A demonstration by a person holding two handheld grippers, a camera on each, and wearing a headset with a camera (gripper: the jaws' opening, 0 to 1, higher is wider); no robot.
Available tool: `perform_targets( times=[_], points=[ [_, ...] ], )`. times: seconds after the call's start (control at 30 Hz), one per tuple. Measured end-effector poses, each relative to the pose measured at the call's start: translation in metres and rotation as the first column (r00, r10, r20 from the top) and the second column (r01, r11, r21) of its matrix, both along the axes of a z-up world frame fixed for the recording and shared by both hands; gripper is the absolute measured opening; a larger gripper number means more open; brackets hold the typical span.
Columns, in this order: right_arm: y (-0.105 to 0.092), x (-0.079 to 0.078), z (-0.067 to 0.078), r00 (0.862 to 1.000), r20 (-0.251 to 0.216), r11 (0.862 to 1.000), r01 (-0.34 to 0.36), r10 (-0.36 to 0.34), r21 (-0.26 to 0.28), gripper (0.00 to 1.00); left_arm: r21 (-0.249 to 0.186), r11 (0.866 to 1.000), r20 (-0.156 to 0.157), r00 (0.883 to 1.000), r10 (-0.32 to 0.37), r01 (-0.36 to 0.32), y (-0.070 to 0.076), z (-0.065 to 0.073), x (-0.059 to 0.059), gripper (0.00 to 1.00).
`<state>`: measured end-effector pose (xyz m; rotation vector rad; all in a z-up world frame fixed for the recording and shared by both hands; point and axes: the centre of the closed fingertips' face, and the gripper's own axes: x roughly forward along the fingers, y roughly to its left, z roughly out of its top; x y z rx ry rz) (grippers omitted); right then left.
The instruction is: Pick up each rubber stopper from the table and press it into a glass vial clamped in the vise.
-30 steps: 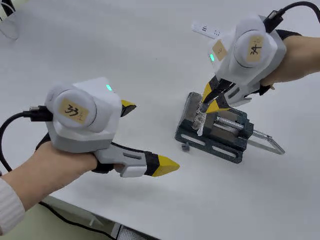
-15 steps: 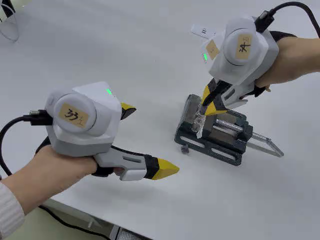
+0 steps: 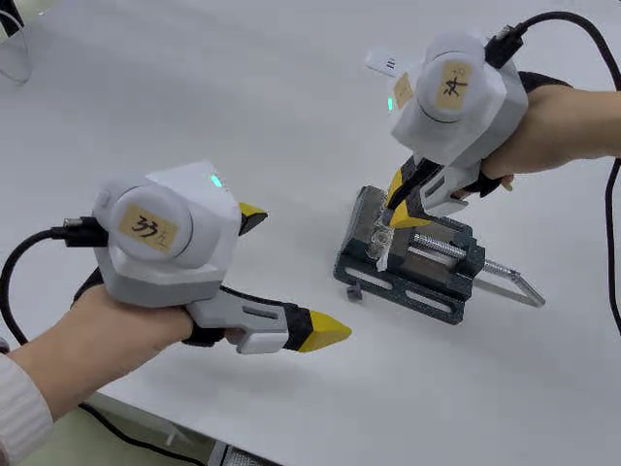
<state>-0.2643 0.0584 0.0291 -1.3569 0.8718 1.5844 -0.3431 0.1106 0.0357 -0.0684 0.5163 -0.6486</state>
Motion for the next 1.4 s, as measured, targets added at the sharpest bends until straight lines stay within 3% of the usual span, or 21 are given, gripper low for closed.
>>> perform_targets(
  times=[0.2, 0.33, 1.4],
  points=[
    [-0.0012, 0.0004, 0.0005, 1.000, -0.003, 1.000, 0.006, -0.006, 0.024, 0.04, -0.001, 1.000, 0.002, 1.000, 0.004, -0.004, 0.0010, 0.0010, 0.0003, 0.91],
    [-0.0018, 0.0013, 0.0006, 1.000, 0.005, 0.999, -0.031, 0.030, 0.041, 0.05, -0.001, 1.000, 0.004, 1.000, 0.007, -0.007, 0.0020, 0.0016, 0.0007, 0.91],
    [-0.0018, 0.0033, 0.0040, 0.999, 0.003, 0.997, -0.036, 0.036, 0.062, 0.11, -0.005, 1.000, -0.001, 1.000, 0.001, -0.001, -0.0032, 0.0032, 0.0016, 0.90]
  ],
)
